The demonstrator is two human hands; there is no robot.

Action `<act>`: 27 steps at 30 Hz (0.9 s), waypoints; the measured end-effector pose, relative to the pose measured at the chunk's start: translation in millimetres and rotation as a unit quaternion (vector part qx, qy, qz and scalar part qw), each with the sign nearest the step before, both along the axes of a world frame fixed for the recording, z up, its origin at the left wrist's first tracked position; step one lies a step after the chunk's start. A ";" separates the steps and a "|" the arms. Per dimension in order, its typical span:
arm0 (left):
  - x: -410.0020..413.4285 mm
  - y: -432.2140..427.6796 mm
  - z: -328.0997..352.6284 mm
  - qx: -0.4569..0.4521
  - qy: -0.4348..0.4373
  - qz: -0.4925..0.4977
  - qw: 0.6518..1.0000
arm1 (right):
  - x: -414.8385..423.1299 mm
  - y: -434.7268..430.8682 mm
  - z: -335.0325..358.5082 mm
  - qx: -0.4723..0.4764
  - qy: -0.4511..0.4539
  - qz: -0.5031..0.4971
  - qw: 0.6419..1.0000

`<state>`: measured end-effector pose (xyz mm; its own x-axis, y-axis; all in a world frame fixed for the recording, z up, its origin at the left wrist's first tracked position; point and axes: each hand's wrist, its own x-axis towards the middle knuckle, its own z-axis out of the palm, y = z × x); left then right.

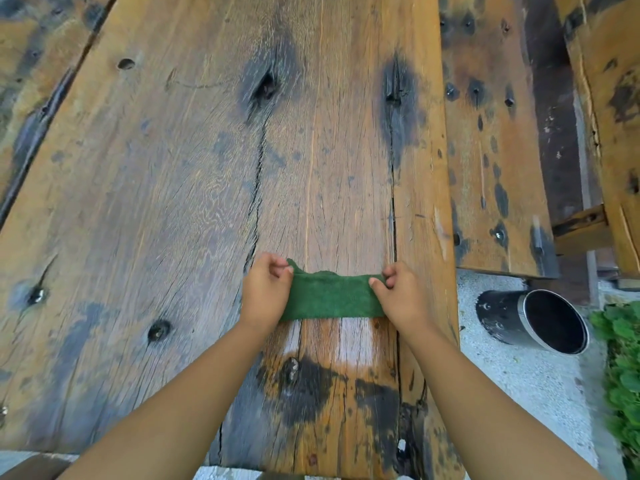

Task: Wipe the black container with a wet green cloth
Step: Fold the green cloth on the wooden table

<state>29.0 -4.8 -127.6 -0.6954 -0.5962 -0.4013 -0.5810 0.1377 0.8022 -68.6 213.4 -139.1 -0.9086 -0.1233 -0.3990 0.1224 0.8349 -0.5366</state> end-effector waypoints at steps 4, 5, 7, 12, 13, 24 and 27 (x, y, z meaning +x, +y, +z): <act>-5.0 39.9 9.3 0.174 -0.036 -0.069 0.982 | 14.4 -5.0 4.8 0.015 -0.015 -0.022 1.000; -6.0 48.1 8.0 0.183 -0.051 -0.073 0.979 | 16.8 -7.1 5.6 0.026 -0.019 -0.028 0.999; -6.6 57.3 3.5 0.187 -0.068 -0.060 0.978 | 21.5 -12.0 6.4 0.053 -0.026 -0.026 0.998; -5.5 55.7 5.3 0.231 -0.065 -0.023 0.971 | 24.6 -21.3 6.5 0.036 -0.093 -0.084 0.991; -5.7 55.0 7.3 0.232 -0.066 -0.029 0.970 | 22.8 -21.8 6.4 0.014 -0.116 -0.099 0.988; 18.8 48.2 32.3 0.352 0.049 0.046 0.934 | 58.4 -60.3 54.2 -0.189 -0.093 -0.114 0.971; 23.8 43.6 30.4 0.363 0.064 0.071 0.927 | 77.4 -79.5 59.7 -0.243 -0.108 -0.128 0.955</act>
<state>52.9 38.8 -97.2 -0.6999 -0.2904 -0.6525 -0.4456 -0.5364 0.7167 8.8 134.0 -79.4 -0.8367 -0.1271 -0.5327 0.4408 0.4210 -0.7928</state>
